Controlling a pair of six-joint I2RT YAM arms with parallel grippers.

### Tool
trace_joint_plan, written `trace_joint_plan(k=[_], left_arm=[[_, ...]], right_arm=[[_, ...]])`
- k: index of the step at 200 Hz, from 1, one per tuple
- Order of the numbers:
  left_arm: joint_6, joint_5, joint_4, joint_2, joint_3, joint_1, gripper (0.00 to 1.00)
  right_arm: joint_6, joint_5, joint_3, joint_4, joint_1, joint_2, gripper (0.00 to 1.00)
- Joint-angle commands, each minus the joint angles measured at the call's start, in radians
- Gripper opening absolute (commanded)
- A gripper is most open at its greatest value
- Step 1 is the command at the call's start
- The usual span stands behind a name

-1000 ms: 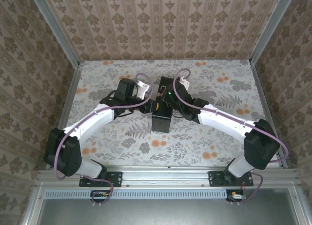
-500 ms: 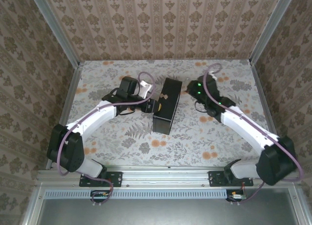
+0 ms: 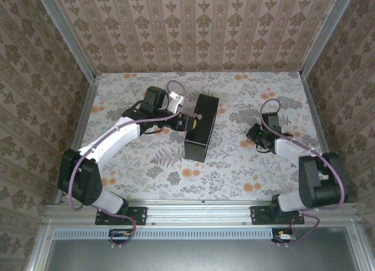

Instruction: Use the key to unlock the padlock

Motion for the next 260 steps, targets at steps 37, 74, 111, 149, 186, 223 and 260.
trace_joint_plan(k=[37,74,111,149,186,223,260], left_arm=[[-0.019,-0.121,-0.051,-0.034,0.011,0.042,0.48],[-0.046,-0.084,-0.014,-0.019,-0.026,0.052,0.48],[-0.101,-0.037,0.068,0.015,-0.070,0.043,0.46],[-0.235,0.064,0.251,-0.002,-0.172,0.054,0.46],[-0.263,0.064,0.277,-0.004,-0.203,0.044,0.46],[-0.238,0.004,0.216,-0.053,-0.198,0.067,0.45],[-0.124,-0.153,0.012,-0.115,-0.125,0.099,0.45]], right_arm=[[-0.117,-0.057,0.050,0.006,-0.014,0.019,0.39],[-0.213,-0.029,0.126,-0.114,0.003,-0.115,0.40],[-0.094,-0.225,0.086,0.128,0.129,0.015,0.10],[0.018,-0.246,0.151,0.291,0.295,0.141,0.02],[0.052,-0.227,0.220,0.323,0.385,0.230,0.01],[0.104,-0.213,0.329,0.394,0.490,0.380,0.00],[0.072,-0.182,0.492,0.312,0.559,0.488,0.01]])
